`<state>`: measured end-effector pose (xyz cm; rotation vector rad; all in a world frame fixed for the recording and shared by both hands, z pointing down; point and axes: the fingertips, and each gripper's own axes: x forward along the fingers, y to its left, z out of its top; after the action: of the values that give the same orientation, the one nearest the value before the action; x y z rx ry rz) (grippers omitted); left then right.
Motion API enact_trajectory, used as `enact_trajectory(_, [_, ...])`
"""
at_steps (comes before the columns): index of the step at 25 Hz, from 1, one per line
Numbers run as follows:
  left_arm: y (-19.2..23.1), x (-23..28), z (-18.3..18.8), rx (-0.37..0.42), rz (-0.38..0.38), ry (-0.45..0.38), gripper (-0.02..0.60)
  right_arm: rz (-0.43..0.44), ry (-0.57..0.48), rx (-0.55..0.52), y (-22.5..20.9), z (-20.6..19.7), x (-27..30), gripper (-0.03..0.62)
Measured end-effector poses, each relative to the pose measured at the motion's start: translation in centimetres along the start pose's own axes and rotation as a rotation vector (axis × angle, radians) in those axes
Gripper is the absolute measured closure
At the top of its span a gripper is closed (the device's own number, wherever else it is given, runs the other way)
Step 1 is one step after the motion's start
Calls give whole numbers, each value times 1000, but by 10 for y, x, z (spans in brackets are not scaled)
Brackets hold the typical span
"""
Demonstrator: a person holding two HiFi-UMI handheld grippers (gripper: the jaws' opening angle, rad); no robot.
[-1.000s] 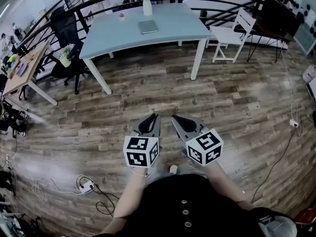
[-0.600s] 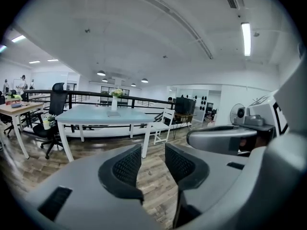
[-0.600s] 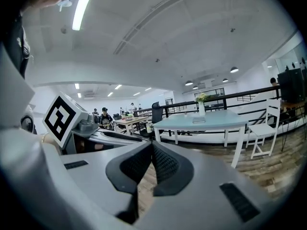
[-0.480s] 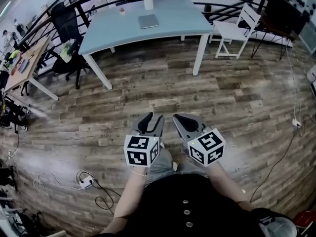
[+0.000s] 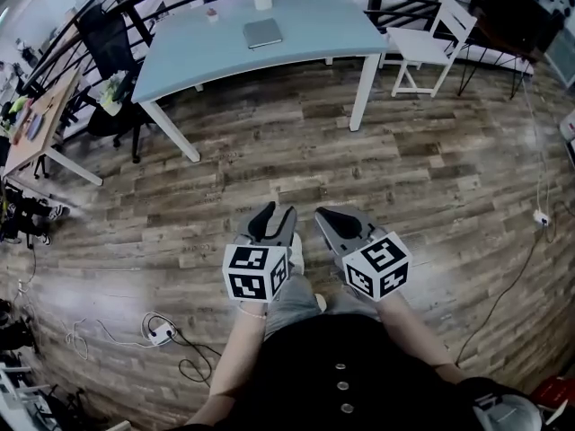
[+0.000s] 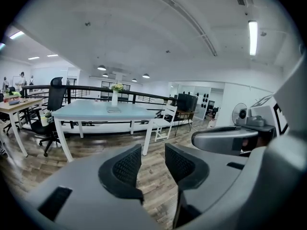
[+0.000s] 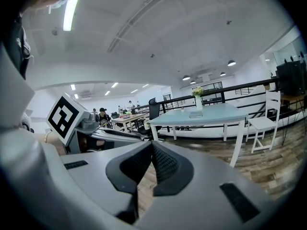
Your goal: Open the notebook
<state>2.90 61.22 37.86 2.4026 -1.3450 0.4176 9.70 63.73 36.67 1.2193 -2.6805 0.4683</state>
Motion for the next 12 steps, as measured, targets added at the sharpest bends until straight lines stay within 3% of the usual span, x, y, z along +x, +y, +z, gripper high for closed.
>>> enact_trajectory(12, [76,84,54,0,-37,-11,428,-10,6,8,-63,42,105,589])
